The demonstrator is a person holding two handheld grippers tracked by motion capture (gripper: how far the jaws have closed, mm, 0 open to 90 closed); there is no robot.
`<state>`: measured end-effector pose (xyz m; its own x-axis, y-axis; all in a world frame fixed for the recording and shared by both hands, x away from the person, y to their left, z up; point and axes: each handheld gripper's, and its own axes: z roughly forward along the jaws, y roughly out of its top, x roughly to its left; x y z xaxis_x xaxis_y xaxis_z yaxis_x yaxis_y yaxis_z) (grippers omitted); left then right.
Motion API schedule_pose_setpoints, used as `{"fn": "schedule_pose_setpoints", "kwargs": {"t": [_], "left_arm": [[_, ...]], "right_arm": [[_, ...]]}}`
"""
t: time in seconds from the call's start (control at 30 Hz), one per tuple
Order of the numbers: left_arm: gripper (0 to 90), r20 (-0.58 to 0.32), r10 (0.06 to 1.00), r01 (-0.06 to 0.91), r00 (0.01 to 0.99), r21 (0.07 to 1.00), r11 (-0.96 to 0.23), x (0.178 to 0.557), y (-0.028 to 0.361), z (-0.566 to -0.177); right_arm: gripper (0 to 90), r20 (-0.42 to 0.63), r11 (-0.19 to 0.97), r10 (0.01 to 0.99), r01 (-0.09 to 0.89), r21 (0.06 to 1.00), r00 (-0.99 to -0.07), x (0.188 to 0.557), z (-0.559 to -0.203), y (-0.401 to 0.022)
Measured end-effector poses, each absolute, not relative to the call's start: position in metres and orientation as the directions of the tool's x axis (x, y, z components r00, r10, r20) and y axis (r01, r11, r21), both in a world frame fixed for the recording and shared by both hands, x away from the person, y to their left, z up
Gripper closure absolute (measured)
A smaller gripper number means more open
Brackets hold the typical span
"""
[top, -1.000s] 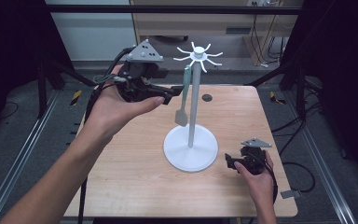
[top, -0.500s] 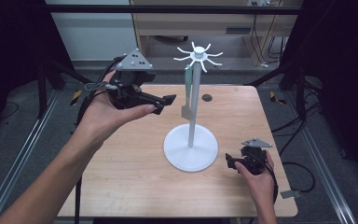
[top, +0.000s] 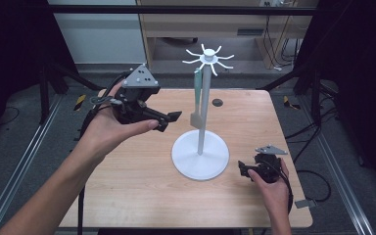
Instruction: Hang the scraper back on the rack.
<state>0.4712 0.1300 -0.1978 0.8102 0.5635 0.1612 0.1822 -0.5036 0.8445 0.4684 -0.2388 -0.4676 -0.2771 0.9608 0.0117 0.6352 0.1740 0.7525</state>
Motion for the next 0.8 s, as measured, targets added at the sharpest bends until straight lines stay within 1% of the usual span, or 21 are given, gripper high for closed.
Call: {"fn": "schedule_pose_setpoints", "kwargs": {"t": [0.1, 0.27, 0.33, 0.5, 0.67, 0.8], "left_arm": [[9.1, 0.161, 0.557, 0.174, 0.814, 0.849, -0.499, 0.471, 0.135, -0.204], [7.5, 0.161, 0.563, 0.18, 0.81, 0.847, -0.5, 0.469, 0.143, -0.217], [6.9, 0.147, 0.572, 0.202, 0.807, 0.841, -0.501, 0.467, 0.146, -0.226], [6.9, 0.187, 0.566, 0.177, 0.803, 0.832, -0.526, 0.464, 0.154, -0.249], [7.0, 0.145, 0.589, 0.229, 0.795, 0.827, -0.513, 0.461, 0.163, -0.273], [7.0, 0.131, 0.587, 0.241, 0.799, 0.825, -0.512, 0.461, 0.17, -0.29]], "right_arm": [[8.6, 0.015, 0.166, 0.963, 0.633, 0.756, -0.27, 0.468, -0.467, -0.238], [8.6, -0.003, 0.188, 0.959, 0.63, 0.753, -0.283, 0.467, -0.466, -0.234], [8.6, -0.003, 0.19, 0.959, 0.633, 0.751, -0.283, 0.467, -0.466, -0.234], [8.5, -0.003, 0.184, 0.962, 0.634, 0.751, -0.275, 0.465, -0.465, -0.235], [8.2, -0.002, 0.18, 0.962, 0.63, 0.755, -0.272, 0.464, -0.464, -0.235], [8.2, -0.003, 0.18, 0.963, 0.632, 0.754, -0.271, 0.464, -0.465, -0.236]]}}
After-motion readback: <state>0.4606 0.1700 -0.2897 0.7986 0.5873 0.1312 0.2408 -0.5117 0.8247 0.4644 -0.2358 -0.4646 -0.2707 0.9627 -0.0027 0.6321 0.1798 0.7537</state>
